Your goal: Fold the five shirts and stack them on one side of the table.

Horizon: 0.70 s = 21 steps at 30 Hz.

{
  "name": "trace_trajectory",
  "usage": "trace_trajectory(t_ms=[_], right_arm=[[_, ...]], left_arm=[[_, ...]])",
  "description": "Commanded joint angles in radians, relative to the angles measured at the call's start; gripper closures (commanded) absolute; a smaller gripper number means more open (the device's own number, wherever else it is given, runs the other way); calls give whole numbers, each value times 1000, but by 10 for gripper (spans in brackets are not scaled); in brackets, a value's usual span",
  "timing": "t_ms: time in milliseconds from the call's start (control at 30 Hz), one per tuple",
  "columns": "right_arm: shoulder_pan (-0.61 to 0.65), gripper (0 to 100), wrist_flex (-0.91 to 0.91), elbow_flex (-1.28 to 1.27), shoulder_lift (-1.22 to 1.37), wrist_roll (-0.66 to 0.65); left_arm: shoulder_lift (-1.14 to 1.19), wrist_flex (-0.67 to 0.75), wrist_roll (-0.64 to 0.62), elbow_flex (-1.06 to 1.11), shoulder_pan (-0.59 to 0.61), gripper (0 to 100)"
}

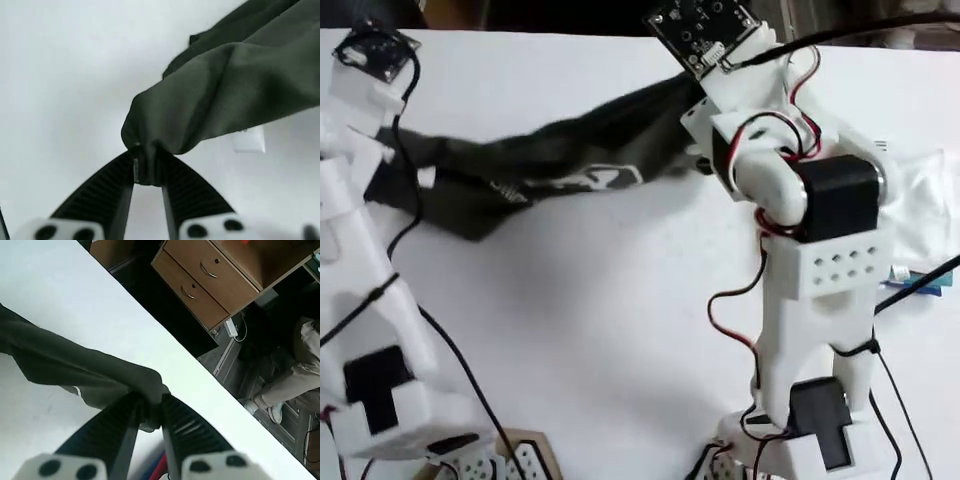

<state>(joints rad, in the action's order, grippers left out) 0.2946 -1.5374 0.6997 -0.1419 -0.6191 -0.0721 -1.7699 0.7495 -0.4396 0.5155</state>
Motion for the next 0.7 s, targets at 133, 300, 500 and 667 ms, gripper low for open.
trace_trajectory(t_ms=[133,300,500,667], right_arm=[[-4,978,-35,-26,-24,-5],[-10,978,-77,-43,-15,-5],[-7,978,-139,-133,-21,-5],[-4,978,-136,-278,-22,-5]], left_arm=[[-175,11,3,575,-117,975],[-192,149,5,906,-143,975],[-153,213,86,1069,-143,972],[-130,241,94,1070,-141,875]])
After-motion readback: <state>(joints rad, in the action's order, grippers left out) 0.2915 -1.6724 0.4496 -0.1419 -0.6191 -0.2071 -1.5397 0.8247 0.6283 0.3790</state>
